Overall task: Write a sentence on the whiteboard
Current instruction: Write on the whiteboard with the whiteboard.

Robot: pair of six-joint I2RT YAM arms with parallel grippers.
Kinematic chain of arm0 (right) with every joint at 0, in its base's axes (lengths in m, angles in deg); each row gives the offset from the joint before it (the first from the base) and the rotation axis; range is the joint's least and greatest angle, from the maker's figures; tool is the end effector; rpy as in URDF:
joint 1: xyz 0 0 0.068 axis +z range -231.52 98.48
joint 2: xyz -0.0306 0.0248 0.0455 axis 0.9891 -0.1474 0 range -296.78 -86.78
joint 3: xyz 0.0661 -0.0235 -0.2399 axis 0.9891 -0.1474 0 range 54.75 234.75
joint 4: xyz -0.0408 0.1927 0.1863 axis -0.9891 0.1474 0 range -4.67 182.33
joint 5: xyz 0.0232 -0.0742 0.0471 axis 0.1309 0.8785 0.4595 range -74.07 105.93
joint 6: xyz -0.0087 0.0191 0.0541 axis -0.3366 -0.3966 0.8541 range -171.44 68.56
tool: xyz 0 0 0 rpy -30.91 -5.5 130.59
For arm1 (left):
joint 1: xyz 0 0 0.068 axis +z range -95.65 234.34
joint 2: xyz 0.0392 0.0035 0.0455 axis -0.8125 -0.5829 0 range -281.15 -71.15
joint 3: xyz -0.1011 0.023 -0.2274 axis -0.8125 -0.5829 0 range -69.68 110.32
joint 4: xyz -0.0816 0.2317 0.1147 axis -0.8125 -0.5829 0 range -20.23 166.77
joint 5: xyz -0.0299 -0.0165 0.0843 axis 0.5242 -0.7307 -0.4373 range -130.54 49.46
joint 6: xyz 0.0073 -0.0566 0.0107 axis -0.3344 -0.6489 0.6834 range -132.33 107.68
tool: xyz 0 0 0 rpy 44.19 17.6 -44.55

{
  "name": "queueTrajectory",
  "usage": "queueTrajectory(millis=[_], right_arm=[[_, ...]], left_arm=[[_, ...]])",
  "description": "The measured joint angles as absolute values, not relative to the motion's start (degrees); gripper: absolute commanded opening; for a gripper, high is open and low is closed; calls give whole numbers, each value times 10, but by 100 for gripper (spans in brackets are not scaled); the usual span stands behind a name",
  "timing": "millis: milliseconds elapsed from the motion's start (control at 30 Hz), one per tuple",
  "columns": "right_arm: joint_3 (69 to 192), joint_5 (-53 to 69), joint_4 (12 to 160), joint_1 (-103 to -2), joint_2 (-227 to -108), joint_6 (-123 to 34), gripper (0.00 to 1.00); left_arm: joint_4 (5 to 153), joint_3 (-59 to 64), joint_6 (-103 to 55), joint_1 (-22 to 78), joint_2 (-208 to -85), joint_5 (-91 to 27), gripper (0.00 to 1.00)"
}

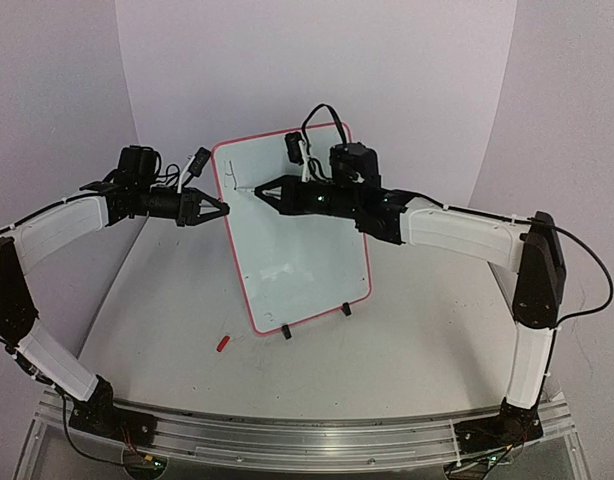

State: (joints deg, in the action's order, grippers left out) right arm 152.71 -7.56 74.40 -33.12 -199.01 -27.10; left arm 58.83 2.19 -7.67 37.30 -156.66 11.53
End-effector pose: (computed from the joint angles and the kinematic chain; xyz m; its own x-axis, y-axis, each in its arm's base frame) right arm 0.3096 0.3737 0.3246 -0.4269 0.0886 -0.9000 -0.8496 0.3015 0.4327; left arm 0.3233 -0.1335 0.2990 -0.4321 0.1846 -0.8827 0.8606 0.3770 -0.3425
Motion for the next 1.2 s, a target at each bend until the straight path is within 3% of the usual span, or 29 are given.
queueTrajectory(millis=[533, 1200], right_arm=[[1483, -113, 743, -338, -1897, -257, 0], [1583, -192, 764, -375, -1994, -240, 0]], left_arm=[[587, 22, -65, 366, -1563, 118, 0], [587, 23, -57, 358, -1563, 117, 0]])
